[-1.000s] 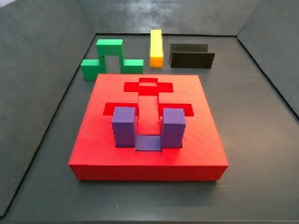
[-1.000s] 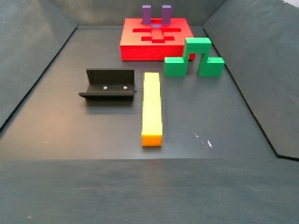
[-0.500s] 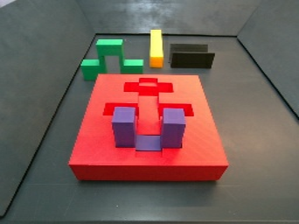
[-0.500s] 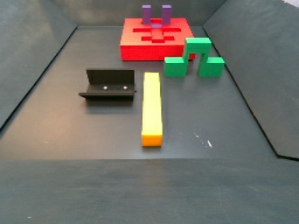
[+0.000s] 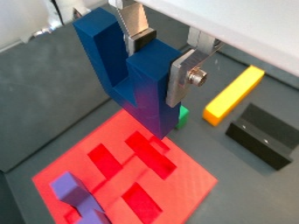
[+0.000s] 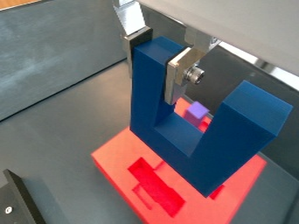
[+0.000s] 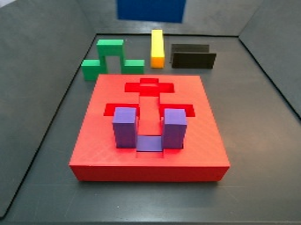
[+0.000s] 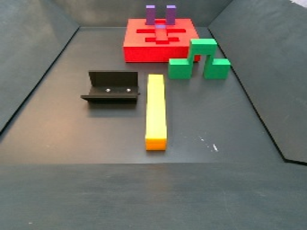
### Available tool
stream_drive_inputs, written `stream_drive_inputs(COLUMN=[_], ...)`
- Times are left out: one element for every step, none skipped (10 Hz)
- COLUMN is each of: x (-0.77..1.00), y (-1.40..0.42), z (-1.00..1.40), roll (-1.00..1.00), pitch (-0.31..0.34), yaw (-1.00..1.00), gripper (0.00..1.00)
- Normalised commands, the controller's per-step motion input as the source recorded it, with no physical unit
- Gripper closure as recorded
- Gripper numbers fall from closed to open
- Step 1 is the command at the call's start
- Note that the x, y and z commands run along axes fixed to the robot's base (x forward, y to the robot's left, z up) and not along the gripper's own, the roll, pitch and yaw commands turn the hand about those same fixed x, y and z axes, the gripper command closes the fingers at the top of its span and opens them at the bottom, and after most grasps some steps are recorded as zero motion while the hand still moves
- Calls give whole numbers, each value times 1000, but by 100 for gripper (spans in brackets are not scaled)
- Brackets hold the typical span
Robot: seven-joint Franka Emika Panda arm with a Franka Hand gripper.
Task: Pick up the blue object. Move up. Place the blue object on the fixture. Regrasp the blue object. Move to above the board. Insert the blue object.
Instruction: Insert the blue object.
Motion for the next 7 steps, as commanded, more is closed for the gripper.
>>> stream_drive_inputs(x=[151,17,-191,-186,-183,-71,0], y=[483,423,40,0,0,0,0], z=[-109,-174,-486,-357,-263,-294,-329], roll=[-500,-477,-146,0,51,100,129], pitch=[-150,-174,-340,-429,-469,-444,-416], yaw=[-49,-106,-203,-166,-97,0,0], gripper=[100,100,100,100,100,100,100])
